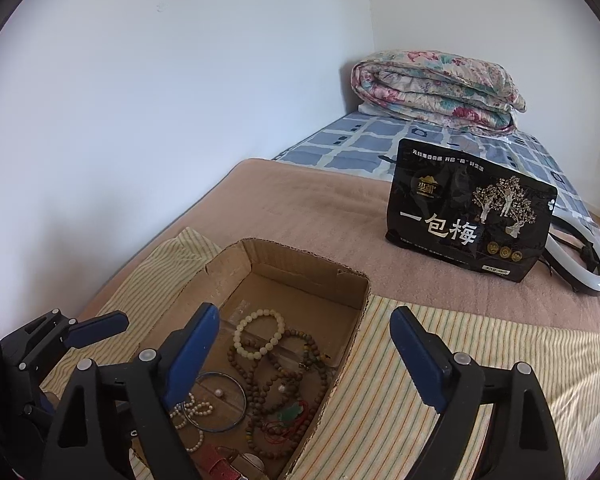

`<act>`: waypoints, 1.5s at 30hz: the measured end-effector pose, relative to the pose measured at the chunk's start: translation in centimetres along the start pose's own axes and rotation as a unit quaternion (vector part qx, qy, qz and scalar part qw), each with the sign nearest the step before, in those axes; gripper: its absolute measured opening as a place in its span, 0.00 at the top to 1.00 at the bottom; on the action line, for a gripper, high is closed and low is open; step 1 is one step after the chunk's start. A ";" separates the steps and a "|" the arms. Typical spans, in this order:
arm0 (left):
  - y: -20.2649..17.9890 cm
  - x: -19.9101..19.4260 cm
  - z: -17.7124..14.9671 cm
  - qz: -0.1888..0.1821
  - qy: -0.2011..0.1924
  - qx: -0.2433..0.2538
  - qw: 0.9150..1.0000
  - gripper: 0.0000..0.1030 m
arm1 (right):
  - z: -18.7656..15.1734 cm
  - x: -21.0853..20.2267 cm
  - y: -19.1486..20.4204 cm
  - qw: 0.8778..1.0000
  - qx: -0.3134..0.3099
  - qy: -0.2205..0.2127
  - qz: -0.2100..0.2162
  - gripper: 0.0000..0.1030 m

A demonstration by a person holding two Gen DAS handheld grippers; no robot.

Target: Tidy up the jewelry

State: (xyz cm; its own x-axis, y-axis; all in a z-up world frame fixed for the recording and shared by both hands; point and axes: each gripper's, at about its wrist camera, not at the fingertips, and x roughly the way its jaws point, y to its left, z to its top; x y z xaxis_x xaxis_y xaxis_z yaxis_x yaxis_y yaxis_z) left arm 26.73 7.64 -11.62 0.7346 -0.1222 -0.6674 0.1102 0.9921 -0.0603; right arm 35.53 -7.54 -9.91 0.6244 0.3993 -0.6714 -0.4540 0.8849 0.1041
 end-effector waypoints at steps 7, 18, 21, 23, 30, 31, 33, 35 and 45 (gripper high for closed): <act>-0.2 -1.3 0.1 0.002 -0.009 0.001 1.000 0.23 | -0.1 -1.1 0.0 1.000 -0.002 -0.005 -0.003 0.14; -0.9 -5.2 0.5 0.019 -0.038 0.010 0.999 0.23 | -0.4 -4.9 0.5 1.000 -0.009 -0.024 -0.008 0.13; -1.2 -6.7 0.5 0.024 -0.050 0.011 0.998 0.23 | -0.7 -6.4 0.7 0.999 -0.012 -0.032 -0.010 0.10; -1.3 -7.6 0.5 0.026 -0.057 0.013 0.998 0.23 | -0.9 -7.3 0.7 0.999 -0.011 -0.037 -0.009 0.09; -2.5 -11.0 0.2 0.033 -0.079 0.020 0.996 0.23 | -2.0 -10.9 1.1 0.998 -0.026 -0.058 -0.019 0.04; -2.7 -11.6 0.0 0.035 -0.082 0.021 0.996 0.22 | -2.2 -11.5 1.1 0.998 -0.026 -0.061 -0.020 0.03; -3.0 -12.4 -0.2 0.036 -0.085 0.020 0.996 0.15 | -2.6 -12.4 0.9 0.997 -0.023 -0.066 -0.023 0.02; -3.4 -13.4 -0.6 0.037 -0.095 0.018 0.995 0.11 | -3.0 -13.4 0.8 0.997 -0.022 -0.071 -0.026 0.00; -5.2 -16.7 -2.6 0.048 -0.100 0.033 0.993 0.06 | -5.4 -16.0 0.3 0.996 -0.028 -0.073 -0.051 0.00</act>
State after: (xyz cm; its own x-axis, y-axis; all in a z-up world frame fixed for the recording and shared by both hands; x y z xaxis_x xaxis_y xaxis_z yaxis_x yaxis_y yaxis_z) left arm 12.14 4.55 -2.14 0.8619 -0.0372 -0.5057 0.0718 0.9962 0.0489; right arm 21.94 -14.97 -3.13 0.7531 0.3429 -0.5614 -0.4158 0.9095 -0.0023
